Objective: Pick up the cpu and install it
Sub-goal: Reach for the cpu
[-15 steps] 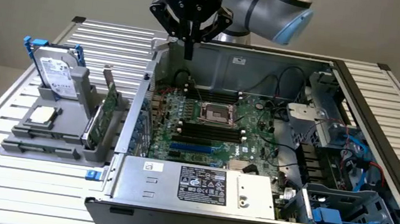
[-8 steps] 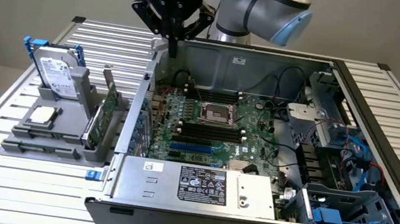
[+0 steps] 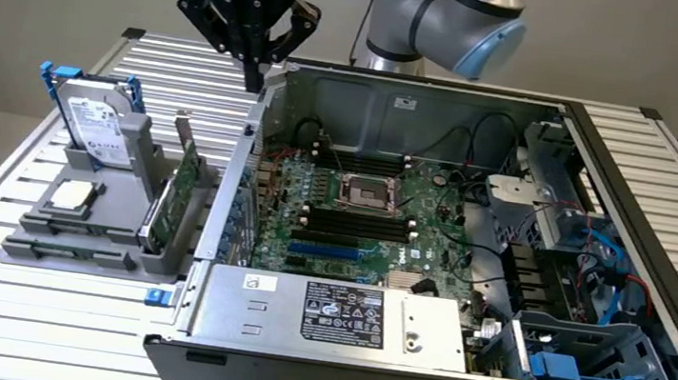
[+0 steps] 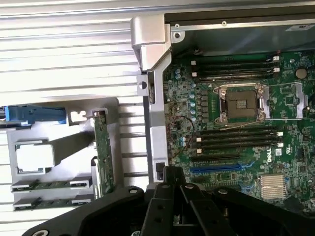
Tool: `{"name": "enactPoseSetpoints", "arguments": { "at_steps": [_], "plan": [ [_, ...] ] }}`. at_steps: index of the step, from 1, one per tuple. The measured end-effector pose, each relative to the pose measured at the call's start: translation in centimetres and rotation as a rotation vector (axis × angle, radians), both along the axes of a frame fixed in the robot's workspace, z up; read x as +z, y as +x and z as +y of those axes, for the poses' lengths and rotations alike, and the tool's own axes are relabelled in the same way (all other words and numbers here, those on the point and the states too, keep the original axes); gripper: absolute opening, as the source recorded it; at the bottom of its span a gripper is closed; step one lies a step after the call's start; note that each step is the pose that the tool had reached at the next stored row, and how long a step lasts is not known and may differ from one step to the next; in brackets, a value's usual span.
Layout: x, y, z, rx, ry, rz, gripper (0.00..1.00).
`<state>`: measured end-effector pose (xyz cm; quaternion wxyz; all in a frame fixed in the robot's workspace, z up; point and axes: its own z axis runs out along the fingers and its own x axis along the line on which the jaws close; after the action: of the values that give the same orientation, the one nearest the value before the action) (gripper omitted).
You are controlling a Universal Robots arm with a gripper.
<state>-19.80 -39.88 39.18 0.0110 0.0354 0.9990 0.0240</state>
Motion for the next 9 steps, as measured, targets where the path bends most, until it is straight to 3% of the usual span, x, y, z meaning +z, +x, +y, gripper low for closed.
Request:
{"name": "enactPoseSetpoints", "arguments": {
  "at_steps": [9],
  "plan": [
    [-0.22, -4.1, 0.00, 0.000, 0.0000, 0.0000, 0.11]
  ]
}}
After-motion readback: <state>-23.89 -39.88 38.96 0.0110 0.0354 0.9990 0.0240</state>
